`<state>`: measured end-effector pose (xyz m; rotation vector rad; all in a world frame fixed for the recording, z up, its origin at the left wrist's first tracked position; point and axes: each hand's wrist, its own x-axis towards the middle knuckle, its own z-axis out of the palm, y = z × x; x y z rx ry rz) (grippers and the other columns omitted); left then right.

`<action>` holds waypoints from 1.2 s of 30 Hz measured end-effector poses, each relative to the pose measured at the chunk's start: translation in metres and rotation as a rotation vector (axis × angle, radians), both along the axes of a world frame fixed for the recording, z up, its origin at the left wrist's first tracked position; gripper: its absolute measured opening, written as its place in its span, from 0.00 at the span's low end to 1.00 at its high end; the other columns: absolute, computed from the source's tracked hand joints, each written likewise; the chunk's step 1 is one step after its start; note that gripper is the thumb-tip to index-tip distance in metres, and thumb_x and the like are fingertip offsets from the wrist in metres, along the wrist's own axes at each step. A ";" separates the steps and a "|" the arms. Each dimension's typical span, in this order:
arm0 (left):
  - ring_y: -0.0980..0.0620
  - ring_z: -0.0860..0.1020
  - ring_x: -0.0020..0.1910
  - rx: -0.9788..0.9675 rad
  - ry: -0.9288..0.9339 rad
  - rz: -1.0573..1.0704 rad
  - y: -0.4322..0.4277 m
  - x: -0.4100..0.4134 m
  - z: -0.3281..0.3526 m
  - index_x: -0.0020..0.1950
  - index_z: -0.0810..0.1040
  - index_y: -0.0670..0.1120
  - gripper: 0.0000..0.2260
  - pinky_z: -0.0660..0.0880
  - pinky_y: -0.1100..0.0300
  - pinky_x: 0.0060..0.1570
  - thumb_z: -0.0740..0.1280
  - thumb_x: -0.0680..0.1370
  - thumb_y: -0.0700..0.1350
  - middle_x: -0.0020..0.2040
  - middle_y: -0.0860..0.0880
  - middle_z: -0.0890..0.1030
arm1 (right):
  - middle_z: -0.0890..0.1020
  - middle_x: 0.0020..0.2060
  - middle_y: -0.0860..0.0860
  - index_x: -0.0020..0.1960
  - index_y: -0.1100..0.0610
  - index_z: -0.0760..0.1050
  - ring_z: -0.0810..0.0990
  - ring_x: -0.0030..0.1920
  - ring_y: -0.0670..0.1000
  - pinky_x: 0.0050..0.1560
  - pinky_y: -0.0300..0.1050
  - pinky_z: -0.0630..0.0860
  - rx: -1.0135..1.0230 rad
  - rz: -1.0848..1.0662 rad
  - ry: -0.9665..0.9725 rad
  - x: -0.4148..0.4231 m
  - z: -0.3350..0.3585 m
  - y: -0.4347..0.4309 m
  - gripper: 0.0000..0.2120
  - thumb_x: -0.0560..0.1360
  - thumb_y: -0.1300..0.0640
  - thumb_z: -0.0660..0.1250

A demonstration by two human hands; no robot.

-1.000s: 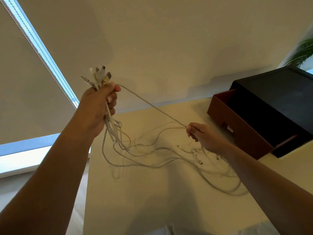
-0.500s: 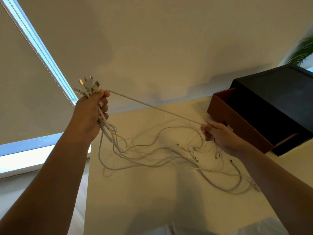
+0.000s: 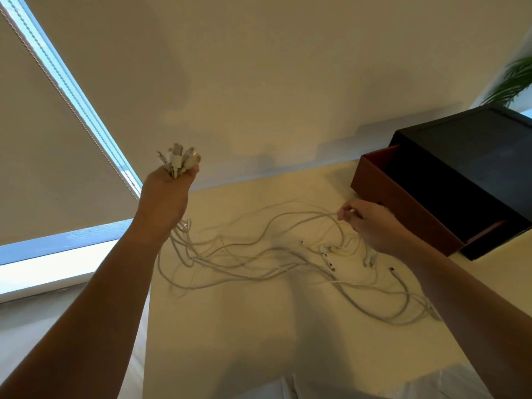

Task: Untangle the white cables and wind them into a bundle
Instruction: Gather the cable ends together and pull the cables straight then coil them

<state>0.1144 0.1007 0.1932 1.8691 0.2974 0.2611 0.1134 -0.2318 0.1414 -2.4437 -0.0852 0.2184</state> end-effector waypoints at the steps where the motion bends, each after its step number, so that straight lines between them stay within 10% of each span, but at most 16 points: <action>1: 0.58 0.63 0.22 0.009 -0.013 -0.056 -0.008 -0.002 0.002 0.57 0.82 0.45 0.21 0.62 0.56 0.37 0.68 0.72 0.58 0.42 0.45 0.80 | 0.71 0.26 0.50 0.45 0.55 0.76 0.66 0.26 0.48 0.28 0.42 0.61 -0.002 0.031 -0.008 -0.001 0.004 0.004 0.10 0.81 0.53 0.59; 7: 0.59 0.78 0.50 0.120 0.091 -0.510 -0.073 -0.021 -0.004 0.58 0.83 0.51 0.18 0.70 0.65 0.47 0.69 0.73 0.59 0.54 0.49 0.84 | 0.70 0.25 0.42 0.43 0.55 0.77 0.66 0.27 0.42 0.31 0.39 0.62 0.283 0.158 -0.079 -0.011 0.028 0.041 0.10 0.80 0.54 0.62; 10: 0.71 0.75 0.37 0.149 0.109 -0.602 -0.089 -0.028 -0.004 0.56 0.82 0.51 0.09 0.67 0.76 0.40 0.66 0.79 0.50 0.41 0.59 0.81 | 0.68 0.23 0.41 0.43 0.61 0.77 0.64 0.26 0.41 0.30 0.33 0.60 0.450 0.171 -0.109 -0.015 0.039 0.053 0.10 0.80 0.57 0.62; 14: 0.67 0.75 0.33 0.132 0.100 -0.585 -0.091 -0.031 -0.002 0.39 0.81 0.49 0.10 0.67 0.76 0.33 0.65 0.79 0.42 0.38 0.54 0.80 | 0.69 0.26 0.42 0.42 0.61 0.76 0.64 0.29 0.43 0.34 0.38 0.62 0.480 0.197 -0.129 -0.016 0.042 0.055 0.11 0.79 0.56 0.62; 19: 0.64 0.71 0.26 0.154 0.102 -0.521 -0.082 -0.026 0.005 0.41 0.82 0.50 0.09 0.64 0.73 0.28 0.66 0.79 0.45 0.25 0.58 0.74 | 0.69 0.25 0.41 0.43 0.56 0.77 0.64 0.30 0.43 0.36 0.42 0.63 0.435 0.247 -0.117 -0.017 0.038 0.054 0.09 0.80 0.56 0.62; 36: 0.62 0.67 0.20 0.197 0.062 -0.331 -0.028 -0.005 0.022 0.41 0.82 0.50 0.09 0.62 0.71 0.23 0.66 0.79 0.47 0.22 0.60 0.72 | 0.68 0.29 0.49 0.43 0.56 0.76 0.63 0.31 0.52 0.35 0.48 0.61 0.261 0.251 -0.041 -0.015 0.016 0.013 0.14 0.82 0.53 0.57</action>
